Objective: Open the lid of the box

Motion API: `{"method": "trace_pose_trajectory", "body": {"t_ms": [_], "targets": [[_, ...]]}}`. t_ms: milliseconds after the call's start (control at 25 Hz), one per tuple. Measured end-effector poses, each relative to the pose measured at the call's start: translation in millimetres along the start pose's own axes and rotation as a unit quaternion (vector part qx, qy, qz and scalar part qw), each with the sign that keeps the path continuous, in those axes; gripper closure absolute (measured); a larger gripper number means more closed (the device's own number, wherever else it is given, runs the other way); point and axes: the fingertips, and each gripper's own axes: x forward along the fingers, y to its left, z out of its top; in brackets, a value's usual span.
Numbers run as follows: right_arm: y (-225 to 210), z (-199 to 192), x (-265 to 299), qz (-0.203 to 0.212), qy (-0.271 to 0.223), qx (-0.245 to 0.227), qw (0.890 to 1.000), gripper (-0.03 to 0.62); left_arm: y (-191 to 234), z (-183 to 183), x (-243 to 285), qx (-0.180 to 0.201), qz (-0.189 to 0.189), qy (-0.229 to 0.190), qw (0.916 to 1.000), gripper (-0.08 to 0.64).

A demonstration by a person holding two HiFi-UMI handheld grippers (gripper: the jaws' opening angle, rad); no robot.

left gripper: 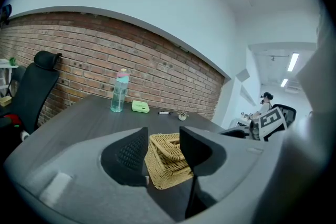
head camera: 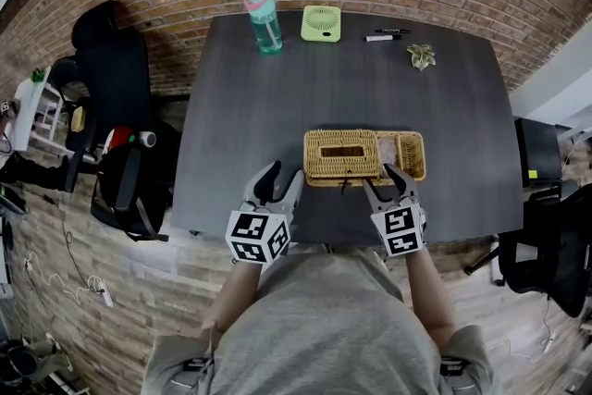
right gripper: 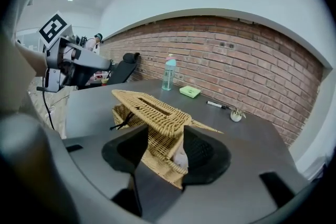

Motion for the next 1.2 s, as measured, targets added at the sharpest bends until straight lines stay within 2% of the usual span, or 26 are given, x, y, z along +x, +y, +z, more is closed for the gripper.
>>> {"method": "trace_pose_trajectory", "body": {"t_ms": [320, 640, 1200], "targets": [[-14, 31, -5, -0.007, -0.031, -0.005, 0.999, 0.383, 1, 1, 4, -0.001, -0.002, -0.003, 1.0, 0.382], [-29, 57, -1, -0.013, -0.058, -0.003, 0.998, 0.416, 11, 6, 2, -0.003, 0.006, -0.007, 1.0, 0.382], [-47, 84, 15, -0.027, -0.071, -0.004, 0.997, 0.436, 19, 10, 6, 0.0, 0.007, -0.009, 0.9999, 0.382]]}}
